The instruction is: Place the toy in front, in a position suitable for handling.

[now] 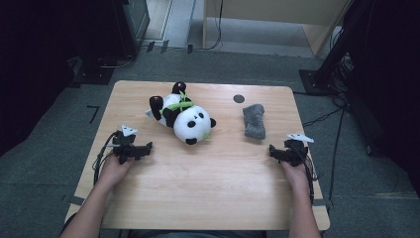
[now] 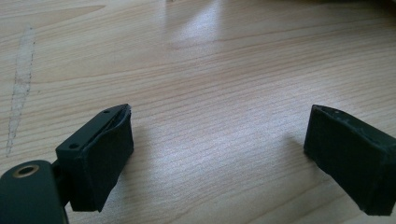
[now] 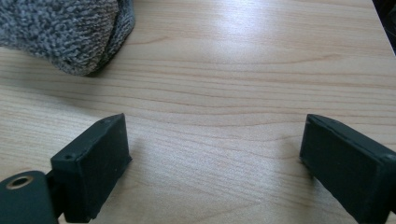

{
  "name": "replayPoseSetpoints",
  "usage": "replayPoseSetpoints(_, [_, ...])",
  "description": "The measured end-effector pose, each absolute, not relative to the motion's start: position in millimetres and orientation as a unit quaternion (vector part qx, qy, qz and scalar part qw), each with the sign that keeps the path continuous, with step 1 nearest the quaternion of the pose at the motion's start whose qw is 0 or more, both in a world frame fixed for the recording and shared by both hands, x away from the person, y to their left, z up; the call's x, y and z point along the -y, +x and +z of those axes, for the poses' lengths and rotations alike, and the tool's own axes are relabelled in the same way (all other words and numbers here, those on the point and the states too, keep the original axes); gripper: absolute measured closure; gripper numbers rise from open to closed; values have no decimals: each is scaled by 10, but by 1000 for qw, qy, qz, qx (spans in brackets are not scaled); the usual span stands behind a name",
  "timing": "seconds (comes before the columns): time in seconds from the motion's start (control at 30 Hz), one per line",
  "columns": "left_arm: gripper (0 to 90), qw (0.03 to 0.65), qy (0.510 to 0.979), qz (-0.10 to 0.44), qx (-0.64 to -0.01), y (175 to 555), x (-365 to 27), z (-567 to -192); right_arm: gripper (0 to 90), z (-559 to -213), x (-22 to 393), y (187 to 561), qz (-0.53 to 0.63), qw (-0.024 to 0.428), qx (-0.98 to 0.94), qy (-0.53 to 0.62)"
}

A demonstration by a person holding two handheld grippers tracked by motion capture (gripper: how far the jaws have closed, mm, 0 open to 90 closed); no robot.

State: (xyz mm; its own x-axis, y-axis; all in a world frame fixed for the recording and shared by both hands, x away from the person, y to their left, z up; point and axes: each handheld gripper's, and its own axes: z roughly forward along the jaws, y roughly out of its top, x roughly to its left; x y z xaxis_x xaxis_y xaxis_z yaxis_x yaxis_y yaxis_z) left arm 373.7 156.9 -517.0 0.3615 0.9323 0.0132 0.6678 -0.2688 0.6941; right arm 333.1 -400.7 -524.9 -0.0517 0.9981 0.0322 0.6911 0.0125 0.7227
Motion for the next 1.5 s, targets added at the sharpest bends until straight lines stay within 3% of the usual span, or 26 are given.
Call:
replayPoseSetpoints(0.1, [80,305,765,217,-524,3734,-1566,-5170,0,-5256,4004,3344,287,261,-654,649])
replayPoseSetpoints(0.53, [81,309,774,211,-510,3737,-1572,-5168,0,-5259,4006,3350,283,260,-652,654])
replayPoseSetpoints(0.6, [165,313,775,212,-507,3735,-1577,-5156,0,-5259,4006,3350,283,260,-652,654])
replayPoseSetpoints(0.73, [175,313,772,212,-511,3739,-1576,-5148,0,-5258,4006,3350,283,260,-652,654])
replayPoseSetpoints(0.83, [297,320,778,201,-502,3741,-1597,-5119,0,-5259,4007,3351,283,260,-652,654])
replayPoseSetpoints(1.5, [351,353,787,175,-475,3817,-1571,-4775,0,-5259,4007,3356,283,260,-654,651])
